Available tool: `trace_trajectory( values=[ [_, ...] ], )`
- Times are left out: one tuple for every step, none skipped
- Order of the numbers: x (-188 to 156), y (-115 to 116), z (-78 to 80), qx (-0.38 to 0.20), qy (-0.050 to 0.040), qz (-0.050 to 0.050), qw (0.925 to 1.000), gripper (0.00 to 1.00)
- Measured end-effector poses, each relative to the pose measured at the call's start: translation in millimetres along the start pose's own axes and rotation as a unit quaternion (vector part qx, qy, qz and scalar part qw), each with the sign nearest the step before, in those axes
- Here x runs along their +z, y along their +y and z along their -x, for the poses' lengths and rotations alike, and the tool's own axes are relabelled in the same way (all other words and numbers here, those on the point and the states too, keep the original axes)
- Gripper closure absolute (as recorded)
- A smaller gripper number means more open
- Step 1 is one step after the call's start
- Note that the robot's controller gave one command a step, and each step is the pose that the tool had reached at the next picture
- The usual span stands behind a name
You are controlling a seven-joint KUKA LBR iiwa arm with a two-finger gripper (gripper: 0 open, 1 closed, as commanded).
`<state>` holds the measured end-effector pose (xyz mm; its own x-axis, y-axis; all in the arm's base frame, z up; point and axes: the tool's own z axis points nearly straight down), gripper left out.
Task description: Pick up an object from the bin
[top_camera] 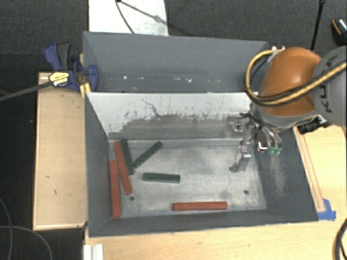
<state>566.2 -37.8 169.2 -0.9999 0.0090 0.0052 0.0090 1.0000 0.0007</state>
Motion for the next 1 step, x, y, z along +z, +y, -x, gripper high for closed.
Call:
trace_trajectory(
  values=[
    [59.5, 90.8, -38.8, -0.04, 0.0, 0.002, 0.9992, 0.0]
  ],
)
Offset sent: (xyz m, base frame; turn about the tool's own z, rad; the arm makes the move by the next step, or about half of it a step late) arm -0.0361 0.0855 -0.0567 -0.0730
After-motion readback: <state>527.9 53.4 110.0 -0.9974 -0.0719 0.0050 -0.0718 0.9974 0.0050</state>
